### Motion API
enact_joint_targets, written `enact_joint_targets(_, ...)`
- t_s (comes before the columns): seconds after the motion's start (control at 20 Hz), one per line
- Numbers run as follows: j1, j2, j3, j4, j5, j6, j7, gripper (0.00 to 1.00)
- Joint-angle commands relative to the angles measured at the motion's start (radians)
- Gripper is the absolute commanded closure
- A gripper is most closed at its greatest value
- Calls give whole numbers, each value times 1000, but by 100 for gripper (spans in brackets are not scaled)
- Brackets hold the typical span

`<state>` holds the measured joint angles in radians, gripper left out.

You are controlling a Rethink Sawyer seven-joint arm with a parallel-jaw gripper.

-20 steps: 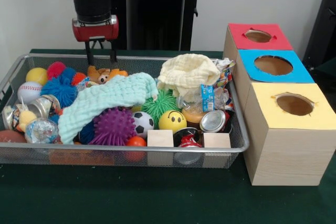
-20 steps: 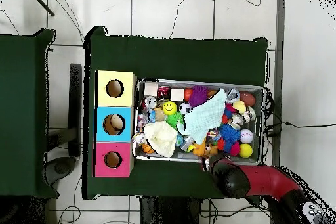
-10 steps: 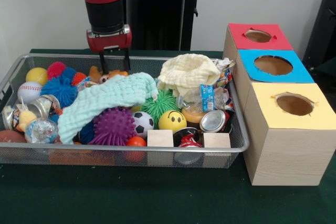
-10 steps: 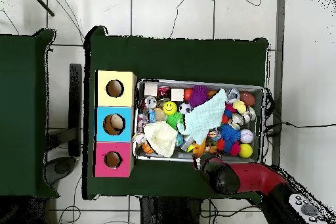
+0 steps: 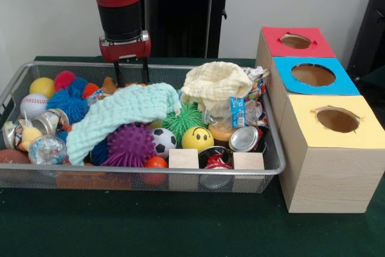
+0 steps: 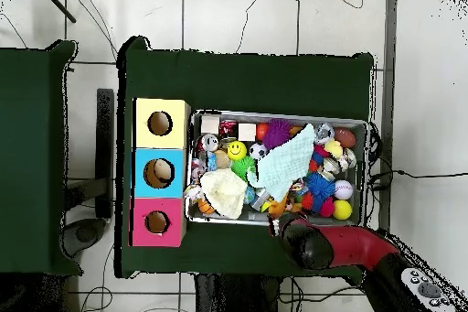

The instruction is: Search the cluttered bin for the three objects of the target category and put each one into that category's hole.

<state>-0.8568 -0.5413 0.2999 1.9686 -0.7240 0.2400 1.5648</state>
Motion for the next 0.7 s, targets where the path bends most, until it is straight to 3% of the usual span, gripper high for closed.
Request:
enact_joint_targets(0.05, -16, 3, 14, -133, -84, -30, -10, 0)
enact_joint_targets(0.7, -74, -52, 83, -145, -74, 77, -113, 0)
